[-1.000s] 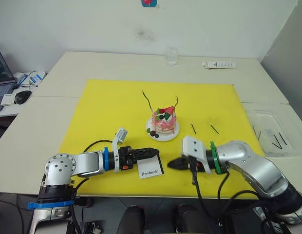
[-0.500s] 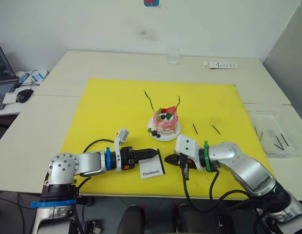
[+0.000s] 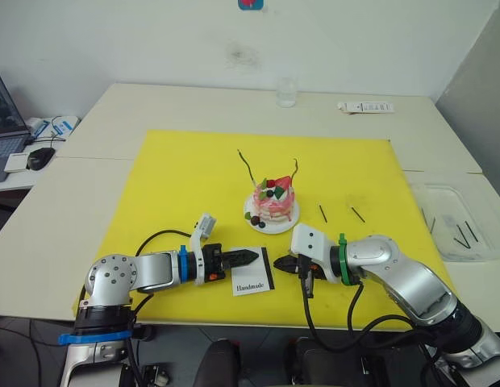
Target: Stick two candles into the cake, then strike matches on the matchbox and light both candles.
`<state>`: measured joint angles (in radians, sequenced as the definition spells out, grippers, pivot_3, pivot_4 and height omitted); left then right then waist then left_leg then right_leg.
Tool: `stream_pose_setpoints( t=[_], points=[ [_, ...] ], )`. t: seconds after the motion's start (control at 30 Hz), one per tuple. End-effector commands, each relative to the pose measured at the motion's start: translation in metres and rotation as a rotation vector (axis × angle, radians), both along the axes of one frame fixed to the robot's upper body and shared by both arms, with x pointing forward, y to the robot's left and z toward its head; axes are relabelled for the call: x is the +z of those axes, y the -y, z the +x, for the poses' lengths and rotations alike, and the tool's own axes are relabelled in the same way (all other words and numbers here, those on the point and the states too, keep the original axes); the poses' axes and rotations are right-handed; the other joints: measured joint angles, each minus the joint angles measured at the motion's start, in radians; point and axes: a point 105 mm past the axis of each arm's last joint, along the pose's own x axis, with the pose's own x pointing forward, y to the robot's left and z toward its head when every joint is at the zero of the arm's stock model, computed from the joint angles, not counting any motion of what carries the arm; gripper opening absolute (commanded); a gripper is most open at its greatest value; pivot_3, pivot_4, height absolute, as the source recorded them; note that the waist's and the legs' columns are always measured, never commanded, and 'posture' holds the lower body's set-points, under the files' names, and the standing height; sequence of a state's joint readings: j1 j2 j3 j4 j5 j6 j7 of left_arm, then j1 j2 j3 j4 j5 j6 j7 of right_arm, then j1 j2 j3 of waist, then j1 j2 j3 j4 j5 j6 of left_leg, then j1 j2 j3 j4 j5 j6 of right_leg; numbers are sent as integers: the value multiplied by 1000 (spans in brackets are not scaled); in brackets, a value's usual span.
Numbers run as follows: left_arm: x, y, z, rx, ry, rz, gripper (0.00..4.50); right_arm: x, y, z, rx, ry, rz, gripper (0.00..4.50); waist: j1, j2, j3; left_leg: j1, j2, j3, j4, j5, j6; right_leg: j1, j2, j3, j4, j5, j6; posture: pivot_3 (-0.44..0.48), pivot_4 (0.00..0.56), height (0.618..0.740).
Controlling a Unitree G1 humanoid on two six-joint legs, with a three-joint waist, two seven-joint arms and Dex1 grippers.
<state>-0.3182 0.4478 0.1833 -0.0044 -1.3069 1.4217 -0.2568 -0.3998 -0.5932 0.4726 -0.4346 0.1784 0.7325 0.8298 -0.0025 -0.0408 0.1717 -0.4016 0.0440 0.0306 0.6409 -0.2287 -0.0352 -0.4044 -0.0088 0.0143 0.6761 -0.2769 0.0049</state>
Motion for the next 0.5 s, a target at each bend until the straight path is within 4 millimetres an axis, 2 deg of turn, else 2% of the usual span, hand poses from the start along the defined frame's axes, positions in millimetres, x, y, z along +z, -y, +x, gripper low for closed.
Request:
stream_pose_setpoints(
  t=[0.03, 0.27, 0.5],
  points=[
    [-10, -6, -2, 12, -32, 41, 13, 5, -1, 8, -34, 47, 21, 0, 0, 0, 0, 0, 0, 0, 0, 0, 0, 0, 0, 0, 0, 0, 0, 0, 150, 740],
    [-10, -5, -3, 6, -33, 40, 13, -7, -4, 12, -43, 55, -9, 0, -1, 0, 0, 0, 0, 0, 0, 0, 0, 0, 0, 0, 0, 0, 0, 0, 150, 740],
    [-10, -5, -2, 1, -30, 36, 13, -8, -6, 9, -29, 47, -12, 0, -2, 0, 0, 0, 0, 0, 0, 0, 0, 0, 0, 0, 0, 0, 0, 0, 150, 740]
  ],
)
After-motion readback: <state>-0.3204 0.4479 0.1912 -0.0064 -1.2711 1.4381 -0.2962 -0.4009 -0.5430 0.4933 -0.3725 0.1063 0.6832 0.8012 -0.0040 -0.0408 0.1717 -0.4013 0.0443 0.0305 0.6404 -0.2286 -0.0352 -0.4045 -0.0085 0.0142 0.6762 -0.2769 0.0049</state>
